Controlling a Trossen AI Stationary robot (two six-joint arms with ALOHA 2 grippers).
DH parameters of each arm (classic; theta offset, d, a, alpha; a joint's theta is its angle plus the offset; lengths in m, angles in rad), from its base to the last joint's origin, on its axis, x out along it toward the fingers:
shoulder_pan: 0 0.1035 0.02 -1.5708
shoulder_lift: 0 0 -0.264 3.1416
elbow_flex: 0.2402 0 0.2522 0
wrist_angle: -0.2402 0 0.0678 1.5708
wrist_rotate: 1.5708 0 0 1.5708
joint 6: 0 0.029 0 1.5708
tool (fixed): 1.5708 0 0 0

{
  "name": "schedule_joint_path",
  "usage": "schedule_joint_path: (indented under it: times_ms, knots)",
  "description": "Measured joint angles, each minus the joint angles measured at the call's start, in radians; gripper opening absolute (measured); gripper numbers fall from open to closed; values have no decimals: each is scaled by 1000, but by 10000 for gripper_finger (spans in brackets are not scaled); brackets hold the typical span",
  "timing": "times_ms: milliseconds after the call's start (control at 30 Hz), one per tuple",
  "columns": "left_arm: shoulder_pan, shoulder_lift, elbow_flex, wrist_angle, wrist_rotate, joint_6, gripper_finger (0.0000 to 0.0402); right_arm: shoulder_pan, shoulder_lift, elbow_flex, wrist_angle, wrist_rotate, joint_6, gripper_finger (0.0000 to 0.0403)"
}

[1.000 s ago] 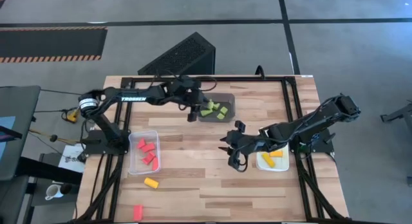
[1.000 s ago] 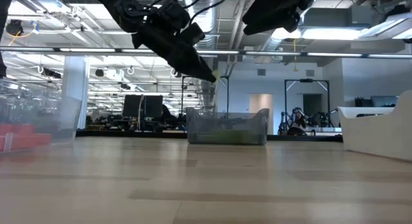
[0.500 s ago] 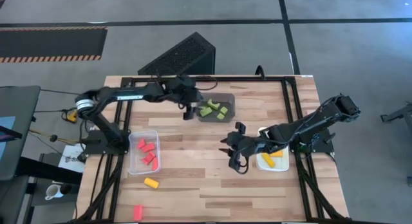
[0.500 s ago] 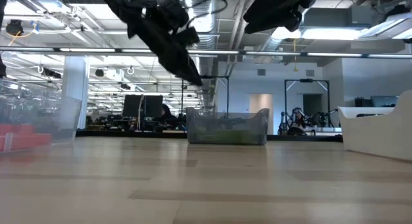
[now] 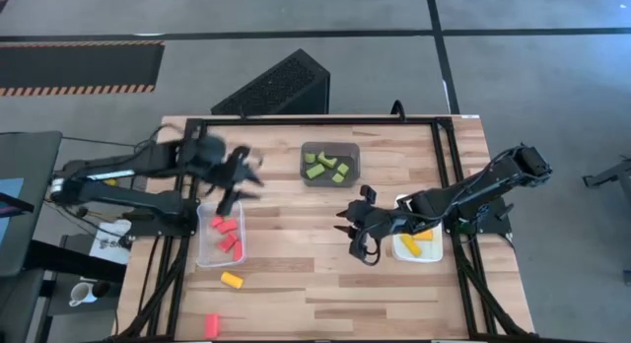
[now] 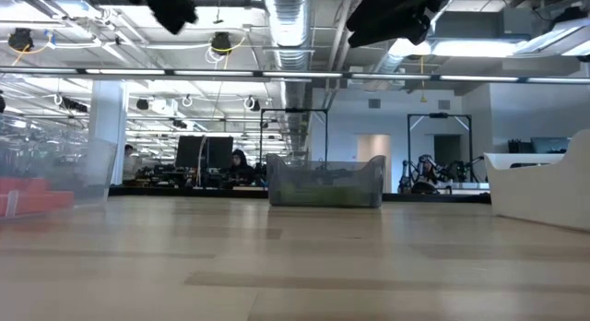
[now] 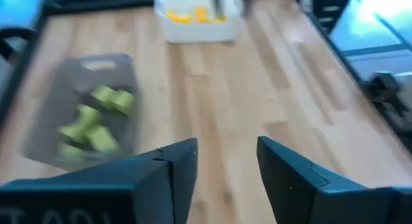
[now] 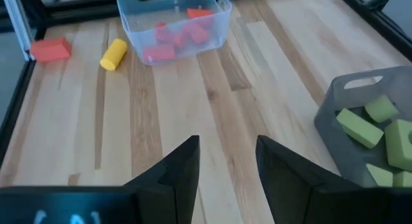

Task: Sort & place blocks by color
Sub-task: Put the yellow block into the white bin

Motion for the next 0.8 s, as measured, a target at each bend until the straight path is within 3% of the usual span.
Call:
schedule_joint_path:
  times_ms: [200, 400, 600, 800]
  knots:
    - [-344, -90, -79, -20, -239, -249, 147, -12, 0, 0, 51, 1, -3, 175]
    - [-625, -22, -85, -84, -386, -502, 146, -1, 0, 0, 95, 1, 0, 175]
    - [-840, 195, -57, -107, -356, -715, 146, 25, 0, 0, 141, 2, 1, 175]
    - [-990, 425, -5, -109, -322, -824, 146, 55, 0, 0, 200, 5, 1, 175]
